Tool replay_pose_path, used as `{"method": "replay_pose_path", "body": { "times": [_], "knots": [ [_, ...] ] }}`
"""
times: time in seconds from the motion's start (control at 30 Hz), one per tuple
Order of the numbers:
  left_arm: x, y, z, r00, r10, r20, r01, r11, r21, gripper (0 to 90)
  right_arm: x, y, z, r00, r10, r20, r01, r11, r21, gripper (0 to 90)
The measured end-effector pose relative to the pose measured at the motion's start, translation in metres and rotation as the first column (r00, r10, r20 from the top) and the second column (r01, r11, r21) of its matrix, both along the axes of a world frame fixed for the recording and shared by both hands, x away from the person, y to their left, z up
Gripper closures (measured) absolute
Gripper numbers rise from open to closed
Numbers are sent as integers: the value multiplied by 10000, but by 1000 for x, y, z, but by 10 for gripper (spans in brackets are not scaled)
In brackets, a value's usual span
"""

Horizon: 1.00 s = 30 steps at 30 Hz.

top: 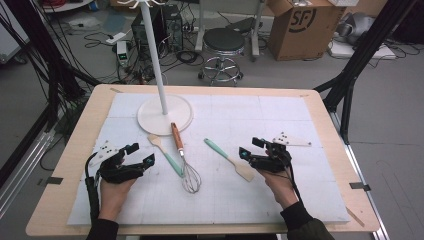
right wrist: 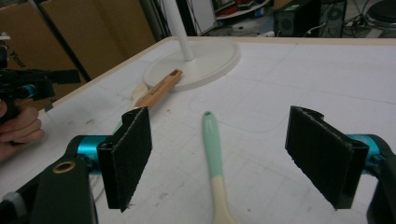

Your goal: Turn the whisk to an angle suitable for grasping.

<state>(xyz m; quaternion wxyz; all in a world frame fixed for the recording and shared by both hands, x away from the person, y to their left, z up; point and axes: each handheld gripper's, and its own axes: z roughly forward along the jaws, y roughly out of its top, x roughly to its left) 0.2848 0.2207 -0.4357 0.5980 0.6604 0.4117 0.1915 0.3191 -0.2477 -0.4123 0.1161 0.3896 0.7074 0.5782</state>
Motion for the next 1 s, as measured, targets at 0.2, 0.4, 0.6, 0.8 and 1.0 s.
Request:
{"method": "replay_pose_path", "body": {
  "times": [0.2,0.4,0.6,0.8,1.0],
  "knots": [
    [0,-3,-1,10000,-17,-78,19,9996,292,179,4,8,0,9995,230,-209,-224,9993,313,233],
    [0,-2,-1,9999,-14,-106,18,9995,303,179,7,17,1,9993,39,-385,-32,9998,183,484],
    [0,-2,-1,9998,-92,-164,98,9994,347,183,13,34,2,9964,692,-489,-681,9974,231,725],
    [0,-2,-1,9998,-100,-183,107,9993,352,184,27,47,-4,9836,1206,-1340,-1043,9869,1229,847],
    [0,-3,-1,9998,-76,-189,85,9988,483,190,32,63,-4,9746,1685,-1472,-1452,9769,1568,898]
  ]
}}
